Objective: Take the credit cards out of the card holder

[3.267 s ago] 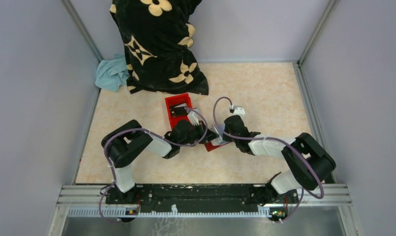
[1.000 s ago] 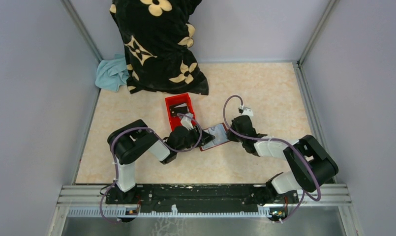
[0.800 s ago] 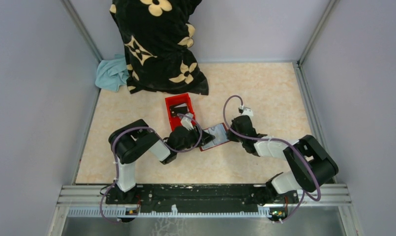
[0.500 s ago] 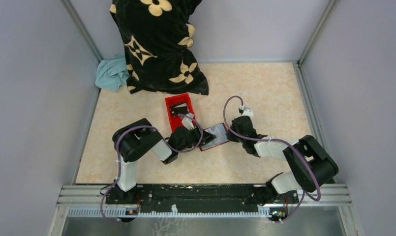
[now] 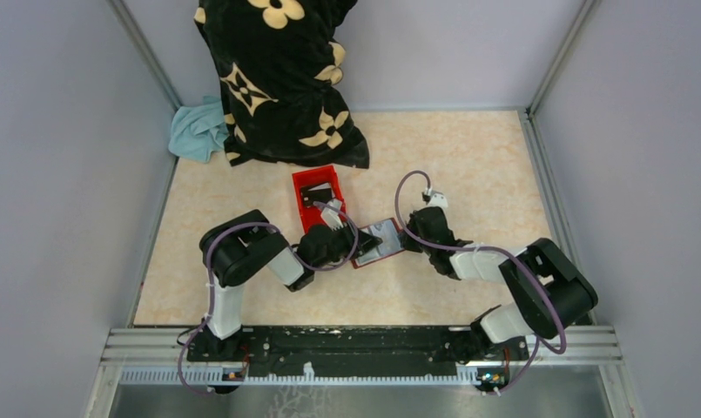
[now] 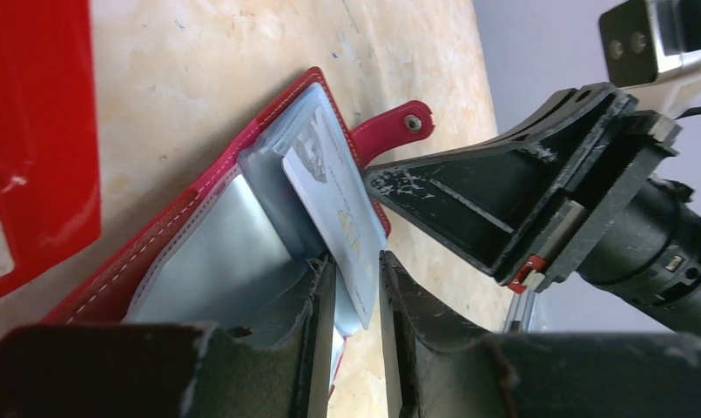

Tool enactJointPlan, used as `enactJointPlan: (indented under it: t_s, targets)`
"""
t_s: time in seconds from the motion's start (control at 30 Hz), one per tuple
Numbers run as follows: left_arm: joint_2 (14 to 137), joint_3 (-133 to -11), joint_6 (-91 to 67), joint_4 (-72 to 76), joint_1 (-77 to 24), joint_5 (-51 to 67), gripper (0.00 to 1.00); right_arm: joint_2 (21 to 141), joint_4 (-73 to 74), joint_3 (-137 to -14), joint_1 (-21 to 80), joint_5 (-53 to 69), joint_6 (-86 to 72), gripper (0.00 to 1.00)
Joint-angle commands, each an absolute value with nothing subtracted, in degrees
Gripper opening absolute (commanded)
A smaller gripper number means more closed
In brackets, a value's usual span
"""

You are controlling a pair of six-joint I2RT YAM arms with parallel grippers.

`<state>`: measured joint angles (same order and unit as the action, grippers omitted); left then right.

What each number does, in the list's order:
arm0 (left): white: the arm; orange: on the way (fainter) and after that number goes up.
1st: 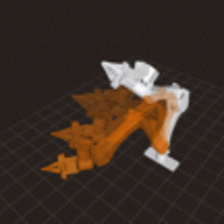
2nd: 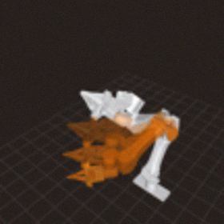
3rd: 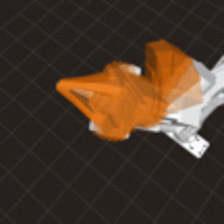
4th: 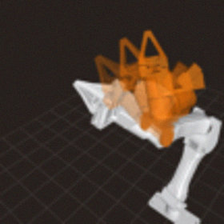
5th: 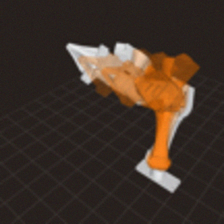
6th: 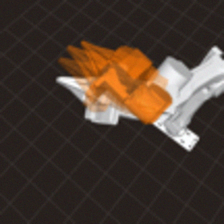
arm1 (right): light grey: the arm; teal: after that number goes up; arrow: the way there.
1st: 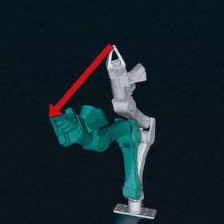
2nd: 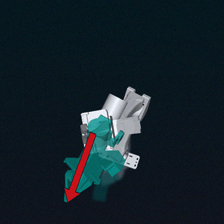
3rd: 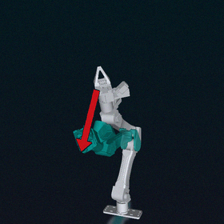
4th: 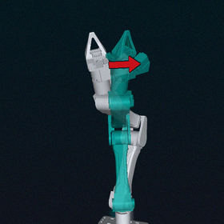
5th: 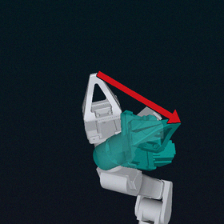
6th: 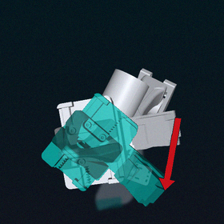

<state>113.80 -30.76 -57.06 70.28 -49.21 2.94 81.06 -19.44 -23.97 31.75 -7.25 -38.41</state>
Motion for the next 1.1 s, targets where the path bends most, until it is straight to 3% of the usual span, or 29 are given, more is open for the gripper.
enactJointPlan:
  t_s: [0.0, 1.07]
  targets:
    - [113.8, -30.3, -58.8, 77.8, -49.6, 4.5, 0.30, 84.3, -14.7, -22.0, 32.8, -2.0, -38.9, 0.00]
    - [118.0, -34.7, -58.9, 73.4, -50.3, 3.9, 0.30, 86.6, -16.2, -22.0, 32.8, -1.2, -39.0, 0.00]
